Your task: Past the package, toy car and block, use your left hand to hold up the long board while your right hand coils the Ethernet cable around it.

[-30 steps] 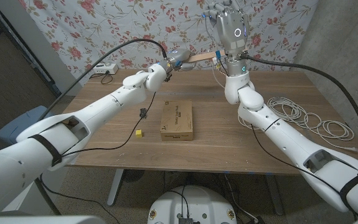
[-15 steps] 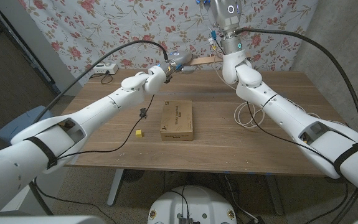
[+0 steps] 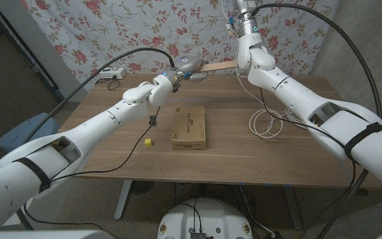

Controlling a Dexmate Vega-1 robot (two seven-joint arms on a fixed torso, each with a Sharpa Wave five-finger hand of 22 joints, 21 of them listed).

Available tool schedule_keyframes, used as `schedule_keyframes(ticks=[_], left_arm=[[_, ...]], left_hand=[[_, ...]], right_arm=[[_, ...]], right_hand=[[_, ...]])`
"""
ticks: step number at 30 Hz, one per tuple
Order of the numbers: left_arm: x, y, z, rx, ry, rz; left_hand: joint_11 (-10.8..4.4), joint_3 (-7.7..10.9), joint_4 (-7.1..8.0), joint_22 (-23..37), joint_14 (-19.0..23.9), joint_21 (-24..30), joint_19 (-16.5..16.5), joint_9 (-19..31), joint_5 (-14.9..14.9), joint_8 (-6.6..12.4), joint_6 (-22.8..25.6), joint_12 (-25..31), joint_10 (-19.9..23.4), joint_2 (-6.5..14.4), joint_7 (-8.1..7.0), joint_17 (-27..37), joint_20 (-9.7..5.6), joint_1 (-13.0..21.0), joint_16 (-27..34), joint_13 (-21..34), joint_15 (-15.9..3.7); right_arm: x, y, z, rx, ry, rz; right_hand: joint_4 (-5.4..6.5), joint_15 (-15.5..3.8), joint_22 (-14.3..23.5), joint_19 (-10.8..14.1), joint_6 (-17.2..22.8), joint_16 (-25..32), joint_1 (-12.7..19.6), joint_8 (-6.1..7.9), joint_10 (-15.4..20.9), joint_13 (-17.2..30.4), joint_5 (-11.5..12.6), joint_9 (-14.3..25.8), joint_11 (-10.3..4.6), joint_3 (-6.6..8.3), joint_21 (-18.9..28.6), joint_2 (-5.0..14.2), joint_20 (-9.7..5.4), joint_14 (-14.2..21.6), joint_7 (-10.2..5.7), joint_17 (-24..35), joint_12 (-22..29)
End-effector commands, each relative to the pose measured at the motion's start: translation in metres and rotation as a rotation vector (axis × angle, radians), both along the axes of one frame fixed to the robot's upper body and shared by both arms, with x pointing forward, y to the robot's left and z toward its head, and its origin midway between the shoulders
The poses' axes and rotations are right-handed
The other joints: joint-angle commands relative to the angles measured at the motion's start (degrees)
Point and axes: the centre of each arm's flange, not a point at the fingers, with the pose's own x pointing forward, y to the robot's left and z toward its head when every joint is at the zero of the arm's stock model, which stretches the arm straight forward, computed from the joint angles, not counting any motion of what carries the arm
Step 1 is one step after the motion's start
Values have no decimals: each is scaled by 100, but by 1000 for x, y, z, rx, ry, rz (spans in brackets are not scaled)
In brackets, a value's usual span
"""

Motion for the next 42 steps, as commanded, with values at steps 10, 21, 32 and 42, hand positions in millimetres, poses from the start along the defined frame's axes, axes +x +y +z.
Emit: schedule_keyframes(ticks=[10,21,32,42], left_arm=[[-12,22,-9,-23,-30,-28],[-7,22,-6,-20,-22,-45],[-4,22,-6,-25,-18,-48],[-6,22,-7,-28,-13,-45]], left_hand=[[-5,-17,34,13,-32,17,-31,-3,57,61,53,15,-16,150,-57,13,-135,-28,75,20,-10],[-4,-29,36,-7,-44,12,-19,-19,71,87,37,16,-13,156,-56,12,-131,-31,105,20,-13],[-3,-38,36,12,-53,25,-26,-41,85,115,32,16,-12,161,-45,11,-133,-31,135,19,-3],[-10,-47,34,3,-63,20,-25,-52,95,146,26,18,1,164,-60,11,-134,-29,160,19,-15]], right_arm=[[72,-17,25,-71,833,-258],[90,3,16,-134,1113,-433],[92,11,24,-178,1272,-450],[94,-11,27,-29,1361,-69]], right_hand=[[65,-243,-3,-72,-25,-126,42,-45,559,480,39,14,476,-77,57,33,-888,-68,-75,-9,-91],[225,-309,-8,-384,-998,-1348,571,-435,-401,-76,-401,-130,368,770,422,111,-827,-506,-322,-1117,-1084],[1202,353,-147,-1246,-3124,-2125,-2327,-447,-3184,-762,-782,-403,660,-148,-249,-290,272,-4094,-579,-3524,-1364],[1211,1434,-143,-3267,-4645,-2089,-6002,-472,-4755,-1158,-698,-463,1300,-334,-2020,-808,1328,-6078,-263,-4253,-1344]])
